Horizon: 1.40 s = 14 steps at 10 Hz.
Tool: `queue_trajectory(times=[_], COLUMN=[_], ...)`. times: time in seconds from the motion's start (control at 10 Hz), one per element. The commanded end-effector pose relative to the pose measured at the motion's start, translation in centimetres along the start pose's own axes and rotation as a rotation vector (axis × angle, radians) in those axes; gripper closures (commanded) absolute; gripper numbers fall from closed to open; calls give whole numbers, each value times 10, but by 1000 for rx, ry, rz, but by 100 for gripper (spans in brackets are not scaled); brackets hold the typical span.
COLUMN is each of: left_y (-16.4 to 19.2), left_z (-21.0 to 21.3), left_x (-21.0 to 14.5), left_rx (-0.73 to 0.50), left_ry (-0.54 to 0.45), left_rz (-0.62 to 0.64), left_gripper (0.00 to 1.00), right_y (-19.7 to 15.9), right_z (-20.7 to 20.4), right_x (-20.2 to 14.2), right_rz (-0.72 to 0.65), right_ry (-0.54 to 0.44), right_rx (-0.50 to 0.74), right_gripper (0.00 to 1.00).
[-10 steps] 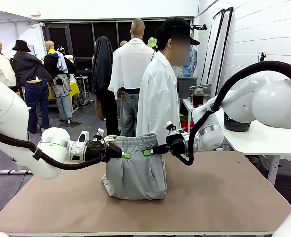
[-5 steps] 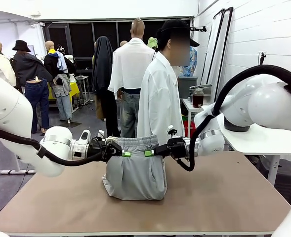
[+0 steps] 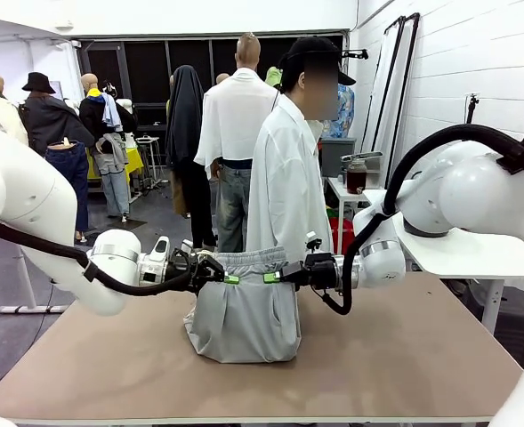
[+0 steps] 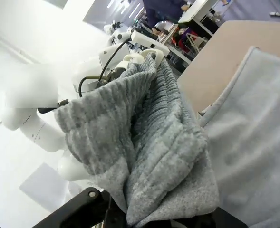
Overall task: Fold the training pants.
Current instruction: Fold the Training pants in half.
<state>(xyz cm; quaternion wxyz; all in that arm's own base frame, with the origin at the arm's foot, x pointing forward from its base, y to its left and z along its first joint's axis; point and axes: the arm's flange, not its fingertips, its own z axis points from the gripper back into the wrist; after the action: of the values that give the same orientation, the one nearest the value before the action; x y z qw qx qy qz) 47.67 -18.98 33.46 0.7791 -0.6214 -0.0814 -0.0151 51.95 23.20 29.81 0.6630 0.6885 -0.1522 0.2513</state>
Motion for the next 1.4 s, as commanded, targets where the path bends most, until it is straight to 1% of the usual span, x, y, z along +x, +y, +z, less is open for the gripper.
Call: queue_trajectory(times=[0.0, 0.1, 0.2, 0.3, 0.4, 0.7, 0.8, 0.9, 1.0, 1.3], left_y=[8, 12, 13, 9, 13, 14, 12, 12, 14, 22], left_z=[2, -1, 0, 3, -7, -9, -11, -11, -11, -9], left_x=[22, 25, 26, 19, 17, 16, 32, 41, 46, 60], left_rx=[27, 26, 19, 20, 7, 8, 24, 40, 50, 79], left_ry=[-40, -43, -30, -16, -8, -2, -22, -28, -38, -51], left_rz=[24, 49, 57, 21, 23, 24, 66, 112, 148, 213], left_gripper=[100, 100, 100, 100, 100, 100, 100, 100, 100, 100], right_y=[-19, -28, -29, -21, -26, -27, -39, -48, -53, -71], right_z=[11, 14, 12, 11, 5, 3, 6, 7, 7, 10], right_x=[16, 16, 16, 15, 8, 8, 19, 23, 24, 28], right_rz=[-88, -122, -126, -73, -93, -92, -168, -196, -225, -290], right_ry=[-45, -60, -43, 0, -17, -10, -29, -60, -63, -88], right_rx=[4, 9, 16, -43, 0, -4, 25, 35, 39, 2], right_gripper=[100, 100, 100, 100, 100, 100, 100, 100, 100, 100])
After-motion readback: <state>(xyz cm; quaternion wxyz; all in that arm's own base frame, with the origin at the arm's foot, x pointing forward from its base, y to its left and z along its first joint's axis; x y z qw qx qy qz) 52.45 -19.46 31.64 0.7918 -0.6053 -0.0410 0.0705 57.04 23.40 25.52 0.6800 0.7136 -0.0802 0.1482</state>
